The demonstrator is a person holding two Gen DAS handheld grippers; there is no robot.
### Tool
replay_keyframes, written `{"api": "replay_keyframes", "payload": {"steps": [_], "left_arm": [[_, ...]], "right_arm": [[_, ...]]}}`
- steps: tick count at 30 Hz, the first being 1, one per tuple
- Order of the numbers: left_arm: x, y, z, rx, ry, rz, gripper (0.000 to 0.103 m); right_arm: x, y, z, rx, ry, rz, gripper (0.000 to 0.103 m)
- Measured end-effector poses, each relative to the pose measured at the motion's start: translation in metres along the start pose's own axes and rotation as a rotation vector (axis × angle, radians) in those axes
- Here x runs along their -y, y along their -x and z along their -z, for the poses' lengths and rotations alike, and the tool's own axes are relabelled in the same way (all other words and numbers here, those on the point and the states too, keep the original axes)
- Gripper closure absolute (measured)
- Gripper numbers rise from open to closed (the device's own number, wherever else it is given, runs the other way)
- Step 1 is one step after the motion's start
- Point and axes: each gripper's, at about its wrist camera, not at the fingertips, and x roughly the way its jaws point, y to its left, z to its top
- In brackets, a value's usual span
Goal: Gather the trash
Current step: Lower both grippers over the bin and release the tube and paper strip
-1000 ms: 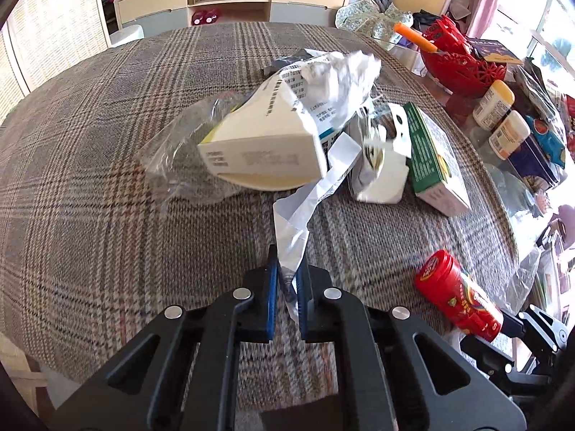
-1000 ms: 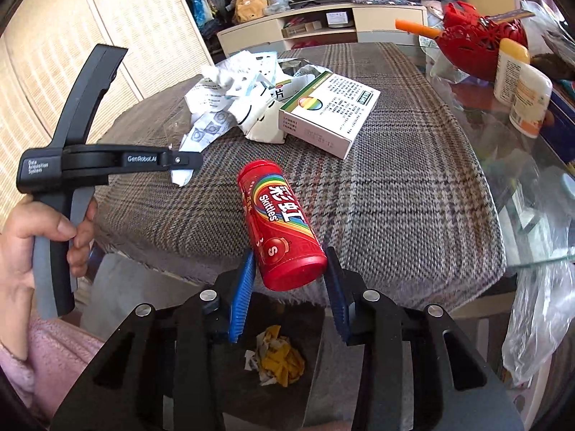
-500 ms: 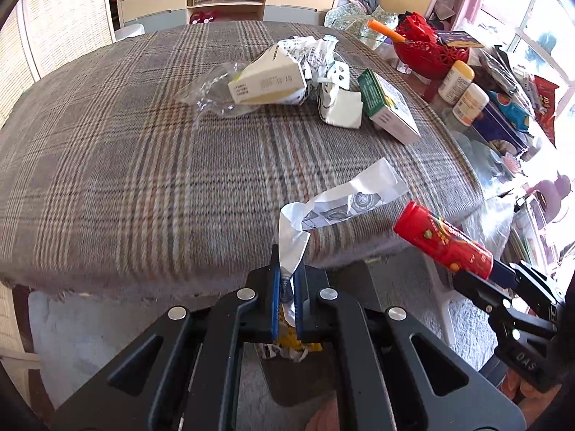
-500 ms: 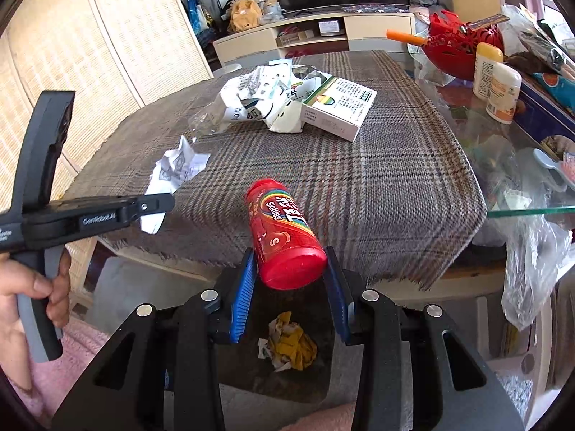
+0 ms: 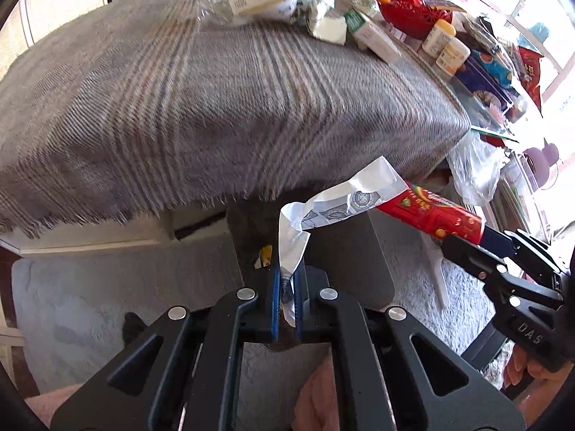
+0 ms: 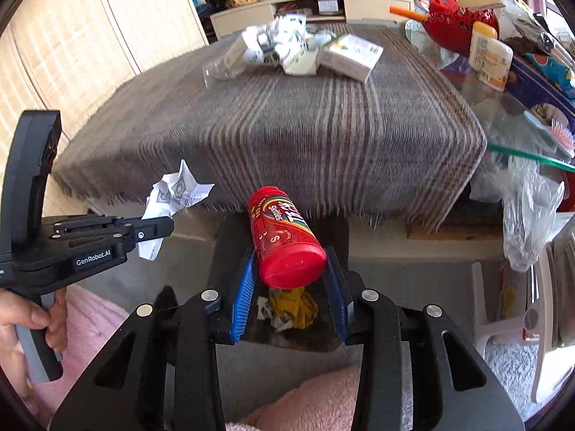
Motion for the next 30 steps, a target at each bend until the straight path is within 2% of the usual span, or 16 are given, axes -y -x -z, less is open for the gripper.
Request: {"api": "replay_keyframes", "payload": {"steps": [11,17,19,23,25,26,27,30], "left_arm": [[0.000,-0.061,0.017,-0.124,-0.005,0.044,0.098],[0.000,-0.077,0.022,-0.152,-0.019,0.073,0.096],[0.000,-0.079,0.022,-0.157,-0.017,0.072,0.090],[-0.004,-0.077,0.020,-0.142,0.000,0.066,0.071],[-0.005,-0.074,0.019,-0.132,0.007,0.060,0.066],[-0.007,-0.072,0.018,-0.128,0.011,0.057,0.064],[-0.008,-0.070,0.018,-0.124,0.014,0.054,0.060],[-0.013,-0.063,0.016,-0.109,0.027,0.037,0.050]], "right_arm": [[-0.005,-0.056,0.035,-0.159,0.008,0.027,0.065],[-0.008,-0.076,0.044,-0.208,-0.004,0.025,0.064],[-0.010,-0.079,0.046,-0.219,-0.008,0.025,0.064],[-0.006,-0.083,0.047,-0.217,-0.030,0.034,0.064],[-0.004,-0.086,0.048,-0.223,-0.033,0.033,0.062],[-0.004,-0.085,0.048,-0.222,-0.035,0.039,0.057],[-0.004,-0.085,0.048,-0.220,-0.033,0.051,0.048],[-0.004,-0.081,0.049,-0.208,-0.024,0.074,0.034]]}}
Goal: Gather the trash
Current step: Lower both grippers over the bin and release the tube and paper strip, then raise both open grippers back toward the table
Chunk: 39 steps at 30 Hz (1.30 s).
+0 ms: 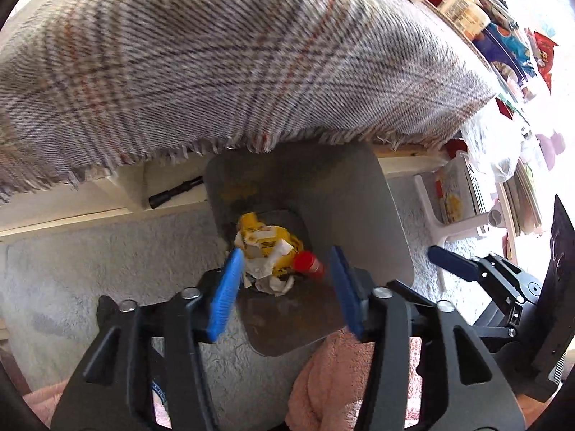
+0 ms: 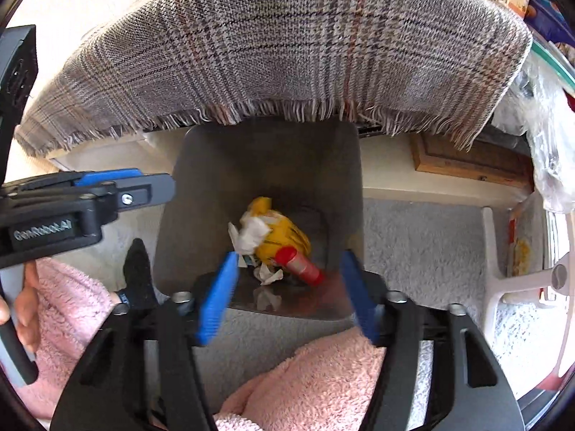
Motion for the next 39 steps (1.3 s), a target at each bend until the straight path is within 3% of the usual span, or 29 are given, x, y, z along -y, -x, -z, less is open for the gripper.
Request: {"api": "replay_keyframes", "payload": {"steps": [6,9,13,17,28,39], "left_arm": [[-0.009,0.026,-0.003,0.054,0.022,-0.026,0.025],[-0.013,0.044,-0.008,0.083,0.035,-0.012,0.017],[-0.016,0.073,-0.020,0.130,0.028,-0.004,0.012],[-0.012,0.100,-0.035,0.182,0.007,-0.009,0.009],[-0.004,0.134,-0.105,0.280,-0.042,-0.079,0.008],[0.005,0.121,-0.170,0.296,-0.100,-0.118,0.008]], "right_arm": [[0.001,0.019,-0.006,0.050,0.009,0.033,0.011],[0.002,0.031,-0.014,0.078,-0.004,0.028,0.005],[0.011,0.055,-0.026,0.133,-0.047,-0.046,0.004],[0.018,0.081,-0.046,0.181,-0.075,-0.075,0.003],[0.035,0.130,-0.120,0.311,-0.122,0.031,0.003],[0.062,0.107,-0.209,0.336,-0.179,0.123,0.003]]}}
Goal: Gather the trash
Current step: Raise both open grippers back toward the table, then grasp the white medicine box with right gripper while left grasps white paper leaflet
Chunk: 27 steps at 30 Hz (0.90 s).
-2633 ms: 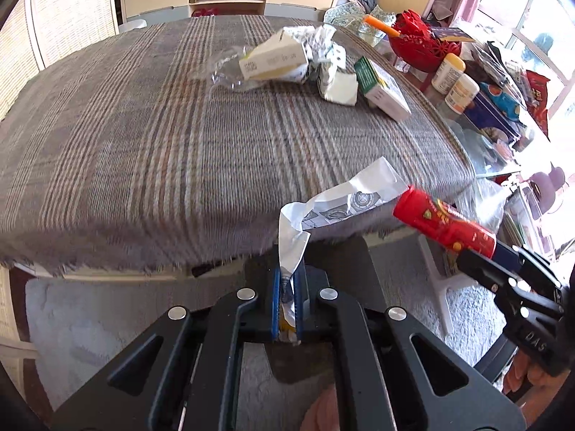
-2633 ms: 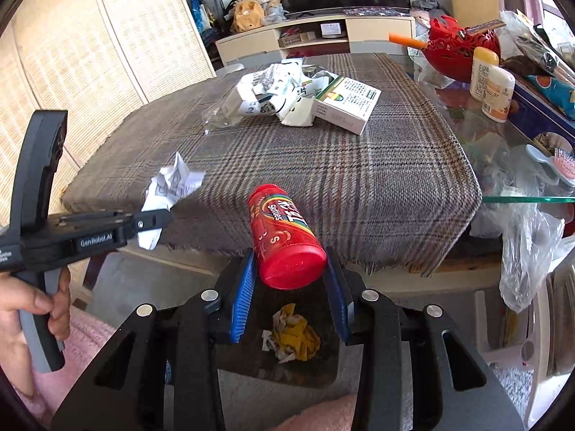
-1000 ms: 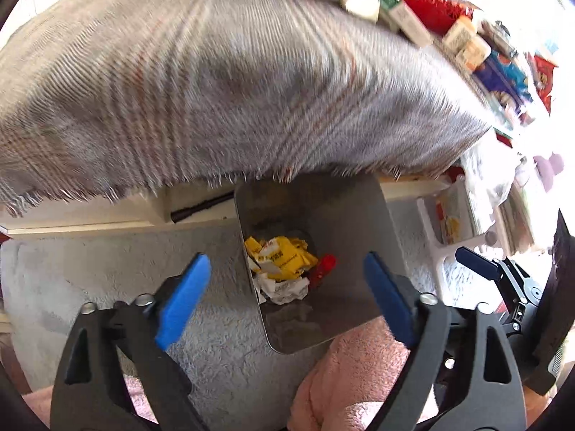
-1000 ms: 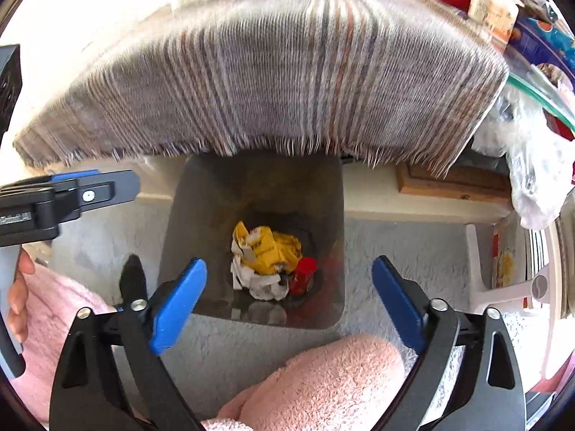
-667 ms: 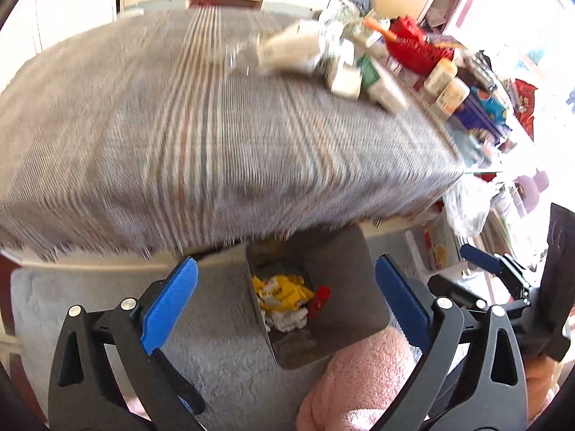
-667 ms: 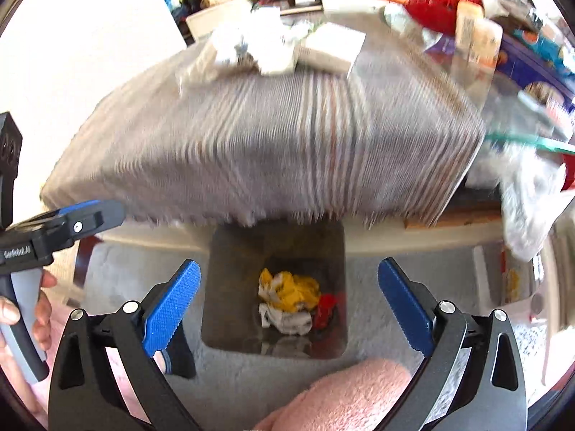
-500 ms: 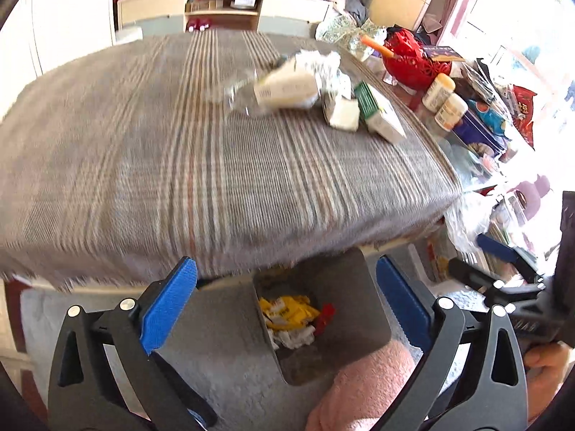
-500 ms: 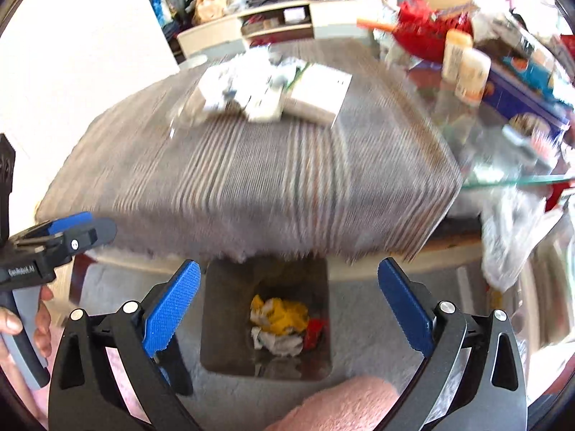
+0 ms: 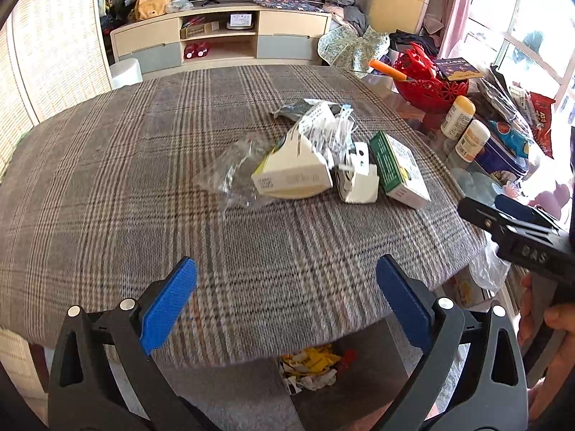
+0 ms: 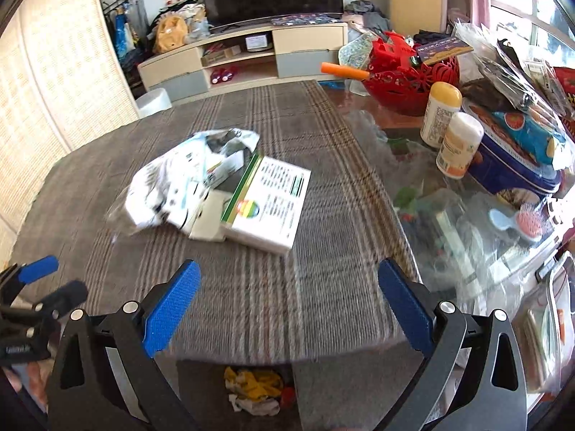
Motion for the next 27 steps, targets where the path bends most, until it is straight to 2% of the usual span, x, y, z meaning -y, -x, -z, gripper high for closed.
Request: {"api": "replay_keyframes", "payload": {"steps": [7,15,19,22,23,24,25,26,27], "left_arm": [[0.000,-0.026,-0.026,0.006,0.011,0.007,0.008],[-0.003,-0.046,-0.047,0.032,0.018,0.010,0.009],[0.003,-0.049,-0.061,0.042,-0.008,0.020,0.020],[0.013,-0.051,-0.070,0.049,-0.035,0.030,0.024],[0.017,-0.052,-0.072,0.050,-0.043,0.033,0.026],[0.020,-0.053,-0.074,0.049,-0.050,0.039,0.029],[0.022,-0.054,-0.075,0.047,-0.054,0.045,0.030],[0.025,-0.056,-0.077,0.045,-0.058,0.052,0.033],[0.027,-0.057,-0.077,0.043,-0.061,0.058,0.036]], "right_arm": [[-0.003,-0.046,-0.028,-0.032,-0.080,0.017,0.003],[0.001,-0.077,-0.035,-0.064,-0.140,0.009,0.004],[0.003,-0.088,-0.036,-0.089,-0.148,-0.007,0.006],[0.002,-0.097,-0.036,-0.118,-0.141,-0.008,0.013],[0.001,-0.101,-0.036,-0.133,-0.136,-0.004,0.025],[0.002,-0.104,-0.034,-0.148,-0.129,-0.005,0.042],[0.002,-0.104,-0.032,-0.150,-0.109,0.003,0.051],[0.001,-0.101,-0.031,-0.141,-0.079,0.026,0.064],[0.004,-0.099,-0.029,-0.140,-0.067,0.027,0.064]]}}
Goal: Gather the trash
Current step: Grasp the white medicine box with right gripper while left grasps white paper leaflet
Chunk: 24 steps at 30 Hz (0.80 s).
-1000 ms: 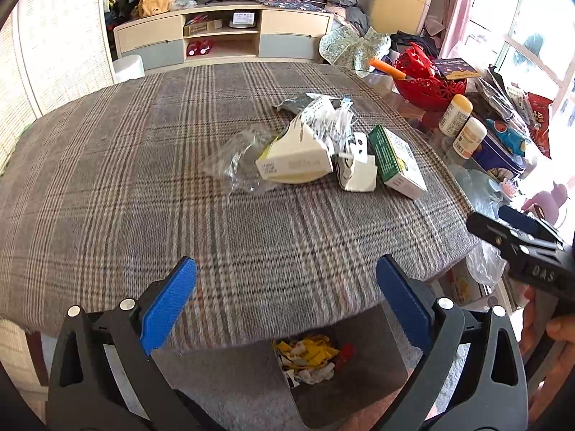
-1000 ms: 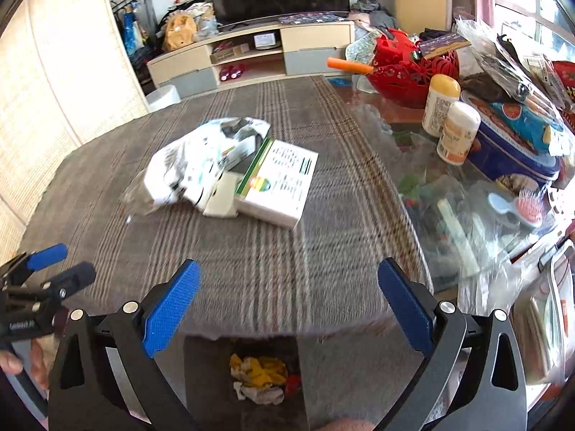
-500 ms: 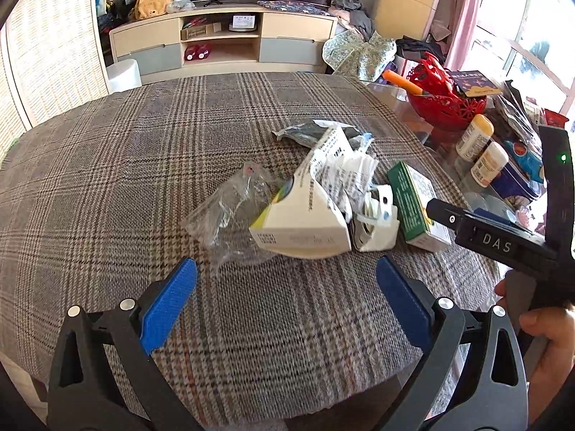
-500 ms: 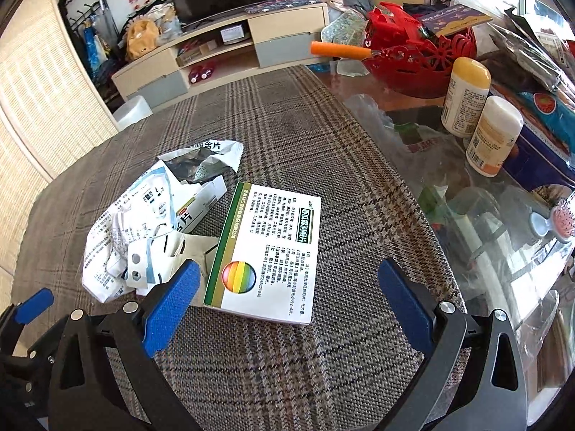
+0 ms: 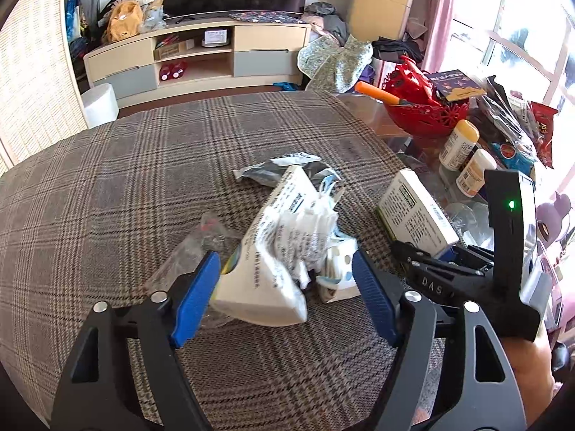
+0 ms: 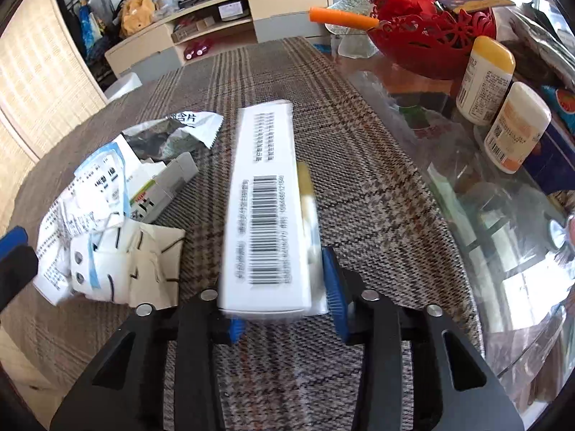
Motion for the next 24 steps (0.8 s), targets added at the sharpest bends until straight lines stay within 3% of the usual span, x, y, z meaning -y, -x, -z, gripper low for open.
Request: {"api": "replay_keyframes", "payload": {"steps": [6,15,18,22,24], "left_arm": [[0.014,-0.011,-0.007,-0.005,-0.030,0.017,0.052],[0.029,-0.014,-0.022,0.019,-0.062,0.009,0.056],[0.033,-0.018,-0.021,0.007,-0.087,-0.003,0.071],[0.035,-0.024,-0.017,-0.014,-0.102,-0.010,0.078],[0.034,-0.027,-0.017,-0.021,-0.098,-0.017,0.090]], "right_arm": [[0.024,0.019,0.018,0.000,-0.012,-0.087,0.065],[0.031,0.027,0.034,-0.004,-0.001,-0.139,0.065],[0.030,0.029,0.035,-0.002,-0.007,-0.153,0.065],[0.030,0.029,0.035,-0.004,-0.006,-0.170,0.065],[0.033,0.029,0.035,-0.006,-0.013,-0.182,0.065]]}}
